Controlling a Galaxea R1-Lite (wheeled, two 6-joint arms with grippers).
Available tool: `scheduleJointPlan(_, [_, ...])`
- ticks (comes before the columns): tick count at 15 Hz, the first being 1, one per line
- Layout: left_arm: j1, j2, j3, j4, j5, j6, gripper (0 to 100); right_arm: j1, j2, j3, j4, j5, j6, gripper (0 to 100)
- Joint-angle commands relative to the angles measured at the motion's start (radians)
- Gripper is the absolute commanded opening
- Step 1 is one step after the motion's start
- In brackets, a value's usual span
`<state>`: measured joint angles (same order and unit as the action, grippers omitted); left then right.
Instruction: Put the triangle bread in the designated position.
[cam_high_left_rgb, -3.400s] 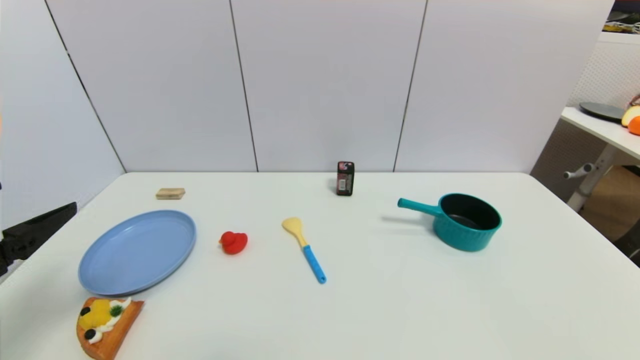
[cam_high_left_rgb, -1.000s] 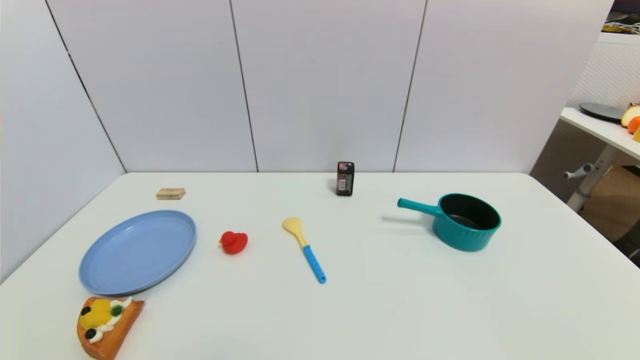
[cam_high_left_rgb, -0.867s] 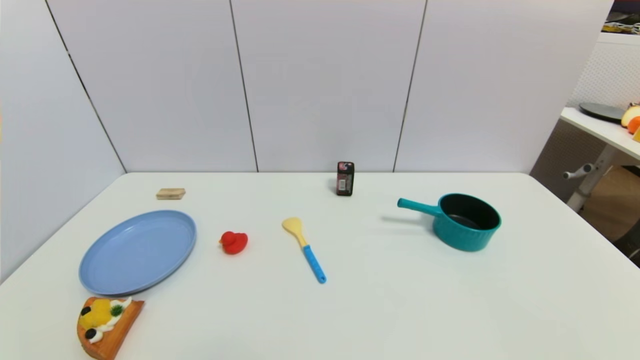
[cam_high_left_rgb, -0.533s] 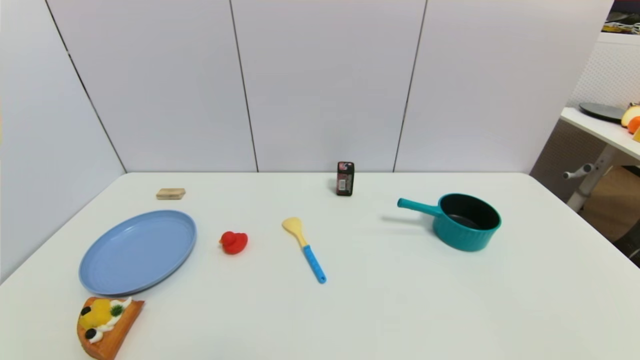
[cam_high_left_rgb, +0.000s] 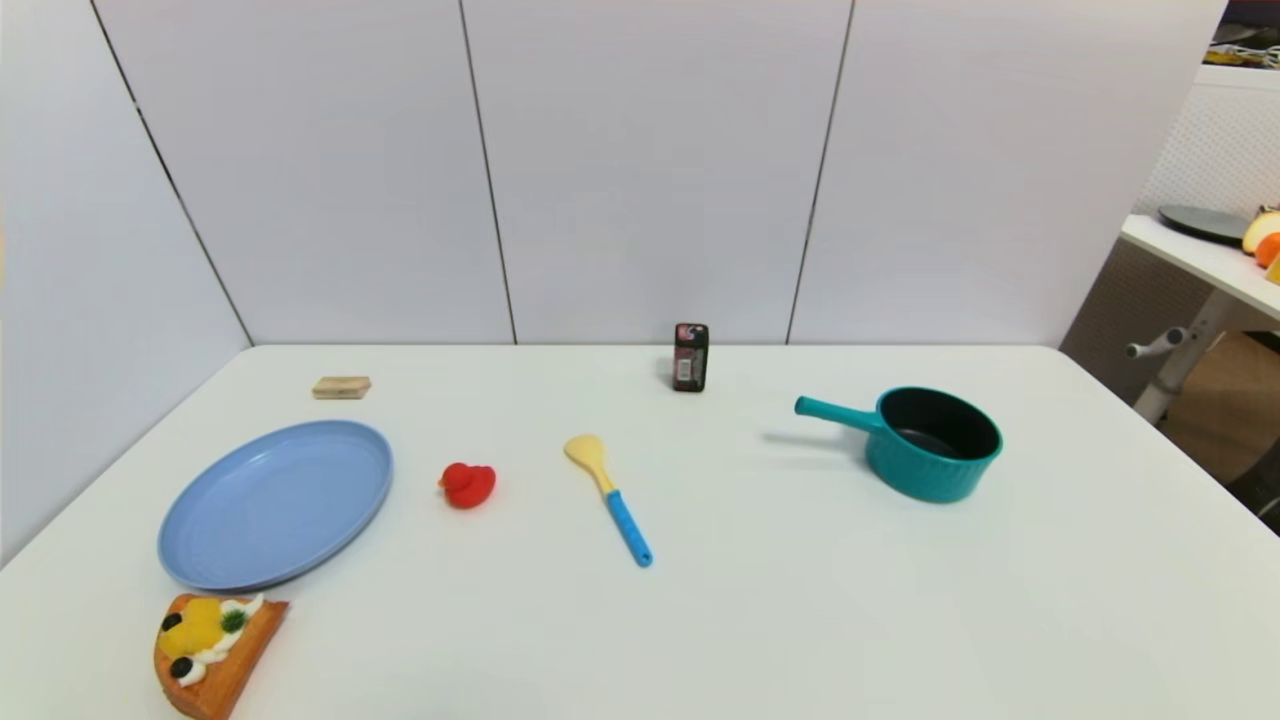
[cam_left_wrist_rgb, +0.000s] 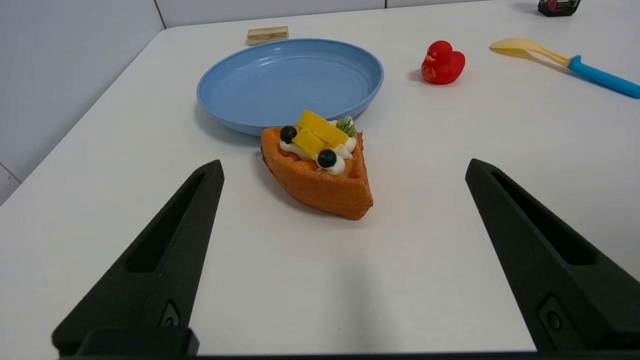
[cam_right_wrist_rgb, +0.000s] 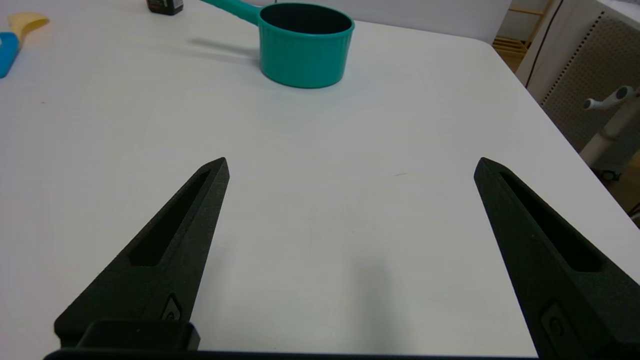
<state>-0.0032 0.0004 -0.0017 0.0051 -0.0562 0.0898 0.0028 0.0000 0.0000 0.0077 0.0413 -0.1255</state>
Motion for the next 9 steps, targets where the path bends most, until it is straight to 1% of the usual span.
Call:
scheduleJointPlan(1, [0.000,0.000,0.000,0.001,-0.001,0.001,100,0.000,0.002,0.002,0.000,-0.020,0.010,100])
scheduleJointPlan(9, [0.000,-0.002,0.000,-0.001,-0.001,0.001,100,0.000,0.002,0.002,0.000,-0.015,0.018,100])
